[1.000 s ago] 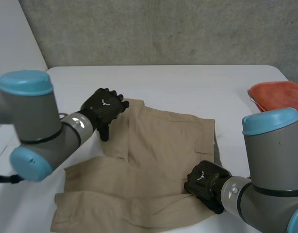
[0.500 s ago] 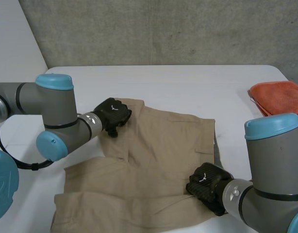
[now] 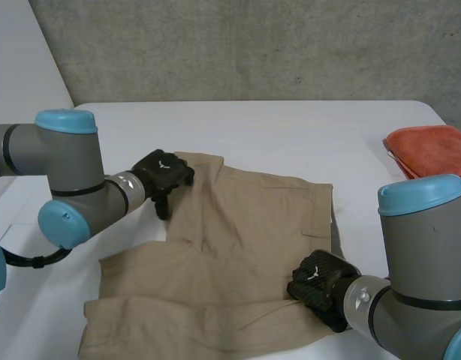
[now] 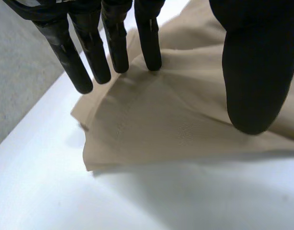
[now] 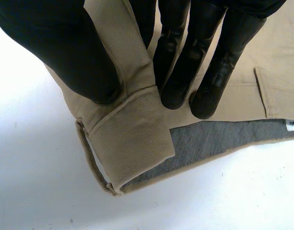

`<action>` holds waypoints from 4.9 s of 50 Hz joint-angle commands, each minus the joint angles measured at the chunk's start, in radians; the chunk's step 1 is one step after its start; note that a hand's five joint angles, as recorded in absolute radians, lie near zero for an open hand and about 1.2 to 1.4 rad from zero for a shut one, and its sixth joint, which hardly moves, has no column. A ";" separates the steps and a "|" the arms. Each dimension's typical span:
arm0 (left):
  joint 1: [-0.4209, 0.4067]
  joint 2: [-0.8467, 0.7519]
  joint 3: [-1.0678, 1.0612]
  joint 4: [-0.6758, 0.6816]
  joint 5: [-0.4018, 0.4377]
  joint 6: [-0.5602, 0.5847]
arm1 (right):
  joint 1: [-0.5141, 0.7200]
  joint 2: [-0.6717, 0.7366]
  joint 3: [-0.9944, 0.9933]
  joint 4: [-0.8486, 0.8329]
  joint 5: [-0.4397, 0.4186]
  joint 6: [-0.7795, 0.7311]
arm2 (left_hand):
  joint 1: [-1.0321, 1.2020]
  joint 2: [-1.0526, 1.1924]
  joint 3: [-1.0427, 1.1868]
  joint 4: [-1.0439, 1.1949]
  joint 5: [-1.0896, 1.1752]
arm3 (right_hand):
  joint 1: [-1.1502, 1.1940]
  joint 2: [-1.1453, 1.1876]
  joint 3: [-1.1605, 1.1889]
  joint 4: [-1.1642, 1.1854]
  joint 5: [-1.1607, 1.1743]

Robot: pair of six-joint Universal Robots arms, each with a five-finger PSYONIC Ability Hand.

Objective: Fold the laundry.

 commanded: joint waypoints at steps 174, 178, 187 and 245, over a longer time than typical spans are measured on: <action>-0.033 -0.170 0.118 0.587 -0.193 -0.129 | -0.045 0.637 -0.921 -0.446 0.347 0.101 | -0.275 -0.255 -0.262 -0.249 -0.246 | -0.812 -0.994 -1.008 -1.014 -0.998; -0.053 -0.086 0.031 0.587 -0.196 -0.144 | -0.057 0.508 -0.866 -0.434 0.342 0.175 | -0.275 -0.256 -0.262 -0.250 -0.247 | -0.812 -0.994 -1.008 -1.014 -0.998; -0.055 0.229 -0.325 0.585 -0.191 -0.150 | -0.087 0.126 -0.479 -0.291 0.190 0.290 | -0.275 -0.256 -0.262 -0.250 -0.247 | -0.812 -0.994 -1.008 -1.014 -0.998; -0.052 0.424 -0.652 0.584 -0.196 -0.242 | -0.447 -0.008 -0.060 -0.537 0.038 -0.027 | -0.275 -0.256 -0.262 -0.250 -0.247 | 0.409 0.228 0.214 0.208 0.224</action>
